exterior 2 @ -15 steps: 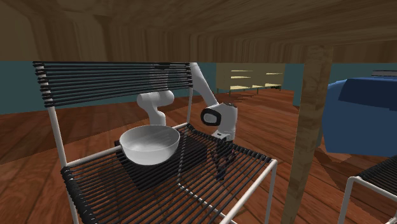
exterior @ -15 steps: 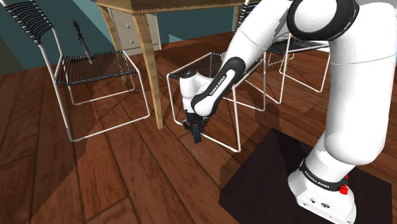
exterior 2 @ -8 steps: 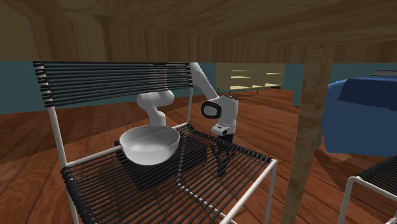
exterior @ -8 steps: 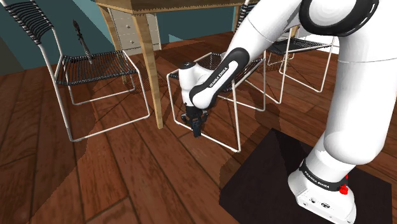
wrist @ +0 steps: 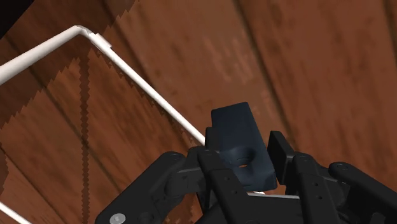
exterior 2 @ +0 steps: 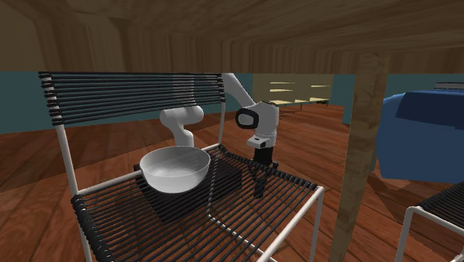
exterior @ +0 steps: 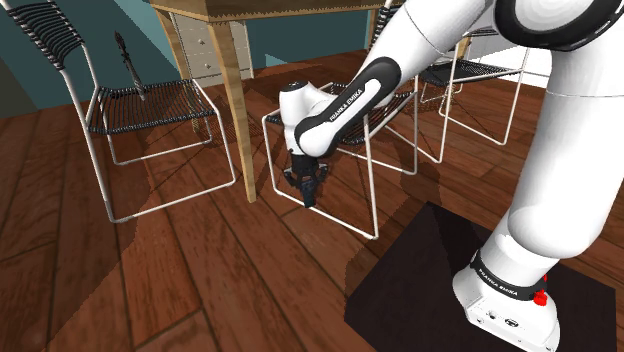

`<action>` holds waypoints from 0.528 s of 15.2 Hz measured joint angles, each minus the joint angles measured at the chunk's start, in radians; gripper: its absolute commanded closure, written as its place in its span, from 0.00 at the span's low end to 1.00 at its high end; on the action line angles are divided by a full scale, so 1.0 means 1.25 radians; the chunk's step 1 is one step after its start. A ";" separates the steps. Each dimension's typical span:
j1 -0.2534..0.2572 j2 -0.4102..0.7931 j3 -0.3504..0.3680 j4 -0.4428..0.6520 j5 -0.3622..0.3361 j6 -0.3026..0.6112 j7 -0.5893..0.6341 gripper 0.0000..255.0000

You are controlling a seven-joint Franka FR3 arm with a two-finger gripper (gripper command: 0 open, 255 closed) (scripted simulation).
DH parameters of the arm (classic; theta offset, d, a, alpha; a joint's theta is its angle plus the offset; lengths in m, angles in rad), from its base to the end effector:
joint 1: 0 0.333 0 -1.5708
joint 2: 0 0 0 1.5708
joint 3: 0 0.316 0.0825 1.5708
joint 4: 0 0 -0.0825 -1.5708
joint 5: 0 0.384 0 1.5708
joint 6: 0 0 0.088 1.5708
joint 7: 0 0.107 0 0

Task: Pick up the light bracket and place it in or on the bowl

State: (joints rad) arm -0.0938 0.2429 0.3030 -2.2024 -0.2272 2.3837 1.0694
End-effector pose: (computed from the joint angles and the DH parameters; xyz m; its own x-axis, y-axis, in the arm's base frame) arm 0.5363 0.1114 0.2720 0.7666 -0.6407 0.0421 -0.6418 -0.7625 0.0814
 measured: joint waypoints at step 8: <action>-0.008 -0.063 0.011 0.016 0.038 -0.074 -0.032 1.00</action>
State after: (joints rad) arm -0.1044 0.1645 0.3169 -2.1819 -0.1794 2.2917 1.0290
